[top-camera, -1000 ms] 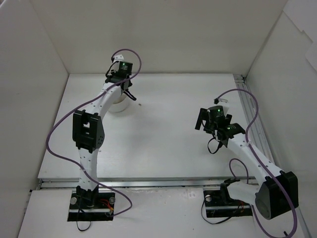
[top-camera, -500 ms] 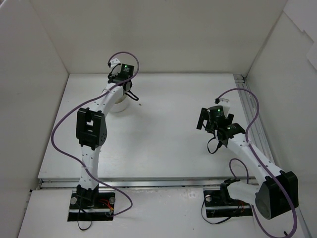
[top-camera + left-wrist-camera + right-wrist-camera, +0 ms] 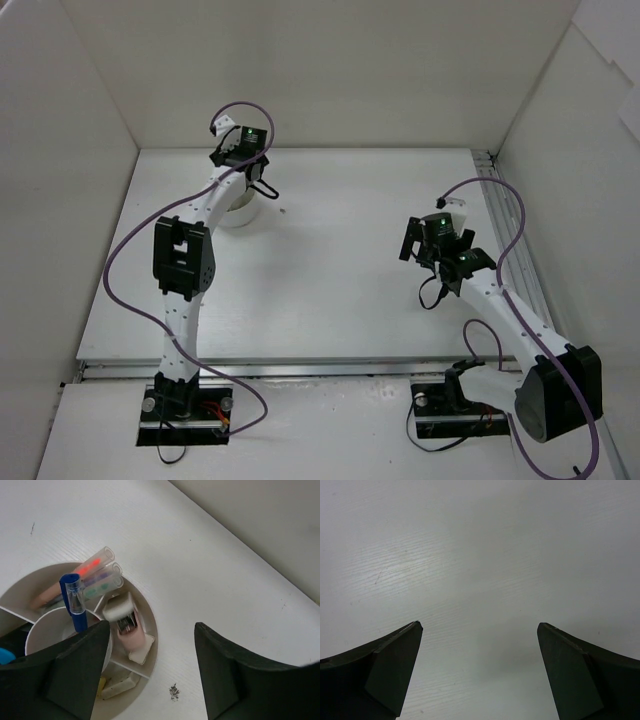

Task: Sort the stationery into containers
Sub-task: Place the stapler in the storage box, then reset both arms

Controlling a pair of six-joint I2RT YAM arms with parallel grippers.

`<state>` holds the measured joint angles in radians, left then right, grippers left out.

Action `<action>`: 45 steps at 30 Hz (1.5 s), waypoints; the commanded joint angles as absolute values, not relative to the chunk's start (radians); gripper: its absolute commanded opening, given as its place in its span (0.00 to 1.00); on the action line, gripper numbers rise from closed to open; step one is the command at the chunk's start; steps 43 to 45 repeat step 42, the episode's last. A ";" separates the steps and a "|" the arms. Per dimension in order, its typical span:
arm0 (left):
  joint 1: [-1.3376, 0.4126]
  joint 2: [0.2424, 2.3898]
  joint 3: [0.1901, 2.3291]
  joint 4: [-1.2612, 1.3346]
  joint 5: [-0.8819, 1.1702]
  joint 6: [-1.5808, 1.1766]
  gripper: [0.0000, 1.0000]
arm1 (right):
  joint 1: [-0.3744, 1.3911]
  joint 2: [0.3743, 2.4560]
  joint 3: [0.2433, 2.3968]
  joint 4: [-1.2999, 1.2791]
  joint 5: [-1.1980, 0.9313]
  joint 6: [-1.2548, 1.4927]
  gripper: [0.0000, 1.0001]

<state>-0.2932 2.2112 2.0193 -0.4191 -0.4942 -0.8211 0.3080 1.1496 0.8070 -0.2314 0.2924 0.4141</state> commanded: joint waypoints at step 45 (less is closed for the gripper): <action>-0.647 0.884 0.896 -0.472 -0.532 -0.660 1.00 | 0.294 0.861 0.747 -0.314 0.514 0.548 0.98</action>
